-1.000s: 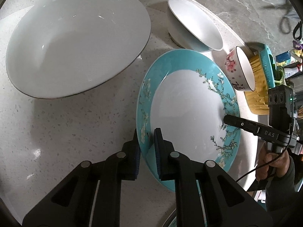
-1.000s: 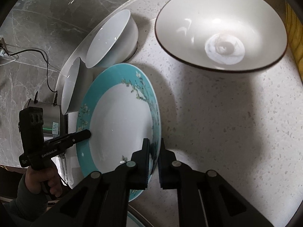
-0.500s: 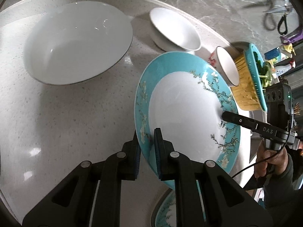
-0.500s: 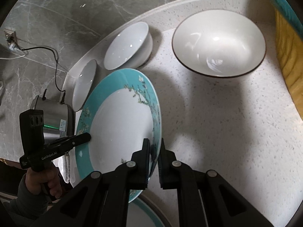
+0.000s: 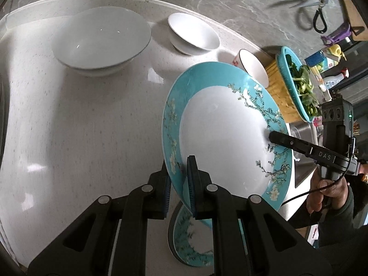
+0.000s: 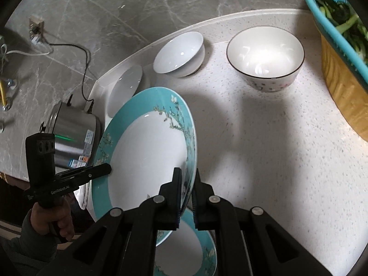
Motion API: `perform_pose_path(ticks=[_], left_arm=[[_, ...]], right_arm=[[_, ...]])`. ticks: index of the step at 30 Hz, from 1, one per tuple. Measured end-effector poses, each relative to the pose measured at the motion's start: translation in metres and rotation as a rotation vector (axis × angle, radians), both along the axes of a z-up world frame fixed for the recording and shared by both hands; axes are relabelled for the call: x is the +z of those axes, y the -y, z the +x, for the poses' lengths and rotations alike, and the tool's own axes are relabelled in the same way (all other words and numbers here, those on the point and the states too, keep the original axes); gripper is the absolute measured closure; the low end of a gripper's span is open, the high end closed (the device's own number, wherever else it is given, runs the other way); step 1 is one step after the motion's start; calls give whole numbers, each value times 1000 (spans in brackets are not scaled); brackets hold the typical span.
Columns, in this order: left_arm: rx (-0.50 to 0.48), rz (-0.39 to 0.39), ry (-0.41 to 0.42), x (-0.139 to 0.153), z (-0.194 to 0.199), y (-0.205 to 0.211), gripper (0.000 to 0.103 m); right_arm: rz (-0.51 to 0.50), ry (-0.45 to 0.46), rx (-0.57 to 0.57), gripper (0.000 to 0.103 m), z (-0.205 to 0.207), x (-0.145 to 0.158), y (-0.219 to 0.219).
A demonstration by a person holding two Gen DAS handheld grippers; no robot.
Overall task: Organize plates and bowls
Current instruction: 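Lift the larger teal floral plate and carry it over the plate stack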
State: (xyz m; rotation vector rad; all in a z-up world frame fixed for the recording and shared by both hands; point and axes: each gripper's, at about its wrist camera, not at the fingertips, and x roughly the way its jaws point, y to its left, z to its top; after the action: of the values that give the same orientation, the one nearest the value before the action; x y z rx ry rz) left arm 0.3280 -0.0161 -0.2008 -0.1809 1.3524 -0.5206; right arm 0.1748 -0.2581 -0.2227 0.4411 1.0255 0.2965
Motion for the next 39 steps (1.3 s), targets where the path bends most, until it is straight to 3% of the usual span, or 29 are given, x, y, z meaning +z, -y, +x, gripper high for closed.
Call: perform_pose_path(ticks=[12, 30, 39], left_arm=[[18, 5, 13, 18, -65, -21, 92], [64, 45, -7, -4, -140, -25, 91], [66, 96, -15, -30, -172, -23, 89]], right_arm=[[-35, 20, 56, 92, -42, 5, -13], [-69, -23, 135, 92, -82, -25, -16], [-186, -15, 169, 90, -97, -45, -29]])
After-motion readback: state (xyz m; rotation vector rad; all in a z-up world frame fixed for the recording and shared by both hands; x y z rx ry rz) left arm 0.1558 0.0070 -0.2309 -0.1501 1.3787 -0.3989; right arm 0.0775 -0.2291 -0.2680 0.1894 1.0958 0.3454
